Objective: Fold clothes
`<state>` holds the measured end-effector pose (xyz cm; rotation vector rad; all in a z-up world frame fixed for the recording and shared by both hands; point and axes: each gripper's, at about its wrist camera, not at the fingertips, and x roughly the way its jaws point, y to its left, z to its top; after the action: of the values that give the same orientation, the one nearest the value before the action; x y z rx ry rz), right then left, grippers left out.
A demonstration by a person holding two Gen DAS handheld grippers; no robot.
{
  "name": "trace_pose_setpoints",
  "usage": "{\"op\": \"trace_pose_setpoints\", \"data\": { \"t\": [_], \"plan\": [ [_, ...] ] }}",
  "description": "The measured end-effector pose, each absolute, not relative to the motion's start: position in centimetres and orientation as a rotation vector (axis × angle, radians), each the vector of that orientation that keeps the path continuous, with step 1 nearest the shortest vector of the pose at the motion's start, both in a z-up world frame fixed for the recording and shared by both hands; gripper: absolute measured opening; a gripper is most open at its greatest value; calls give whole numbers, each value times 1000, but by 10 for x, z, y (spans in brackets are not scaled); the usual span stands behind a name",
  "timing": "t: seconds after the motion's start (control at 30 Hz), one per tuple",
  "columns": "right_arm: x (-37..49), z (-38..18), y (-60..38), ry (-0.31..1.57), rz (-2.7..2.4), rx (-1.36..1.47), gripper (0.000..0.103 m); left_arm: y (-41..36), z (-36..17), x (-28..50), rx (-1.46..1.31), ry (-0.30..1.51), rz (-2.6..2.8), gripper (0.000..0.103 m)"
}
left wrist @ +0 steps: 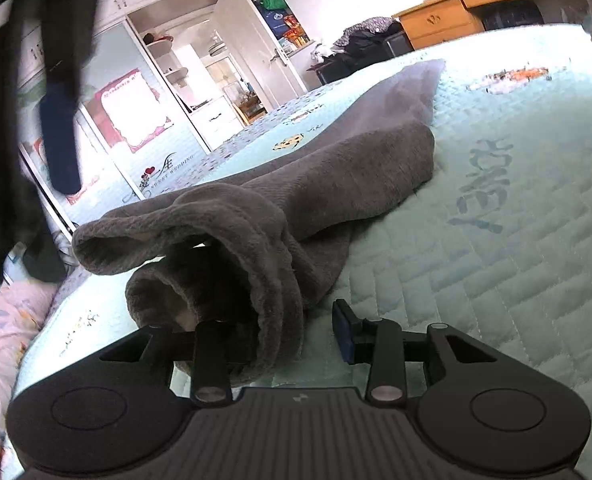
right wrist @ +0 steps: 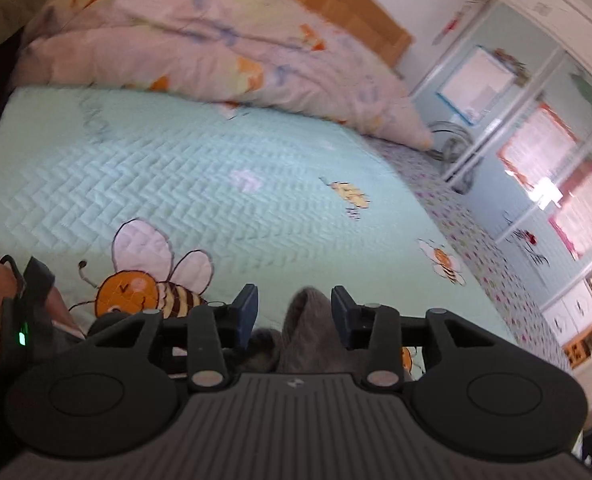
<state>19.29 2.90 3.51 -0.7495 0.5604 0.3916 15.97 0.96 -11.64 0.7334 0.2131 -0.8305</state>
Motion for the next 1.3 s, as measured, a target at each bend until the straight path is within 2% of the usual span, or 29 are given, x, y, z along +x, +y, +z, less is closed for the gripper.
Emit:
{"op": "trace_pose_setpoints", "data": {
  "t": [0.17, 0.33, 0.53, 0.67, 0.77, 0.87, 0.93, 1.0, 1.2, 1.3],
  "plan": [
    [208, 39, 45, 690, 415, -849, 42, 10, -116, 158, 750, 199, -819, 42],
    [230, 40, 48, 898, 463, -739, 45, 5, -122, 149, 832, 154, -786, 43],
    [224, 23, 66, 881, 375, -975, 46, 8, -120, 146, 839, 145, -777, 44],
    [206, 23, 68, 774, 346, -1119, 53, 8, -120, 145, 840, 144, -776, 44],
    [223, 17, 50, 851, 312, -1065, 54, 6, -121, 144, 852, 139, -769, 44],
    [226, 13, 51, 825, 282, -1060, 59, 5, -122, 144, 858, 140, -764, 44],
    [228, 9, 53, 805, 262, -1064, 59, 5, -123, 144, 858, 142, -763, 44],
    [236, 0, 53, 767, 221, -1129, 64, 5, -123, 144, 860, 142, -762, 44],
    [277, -4, 39, 909, 198, -1037, 70, 4, -124, 143, 859, 131, -752, 47],
    [278, -3, 38, 920, 205, -1040, 71, 3, -124, 144, 858, 134, -760, 44]
  ]
}}
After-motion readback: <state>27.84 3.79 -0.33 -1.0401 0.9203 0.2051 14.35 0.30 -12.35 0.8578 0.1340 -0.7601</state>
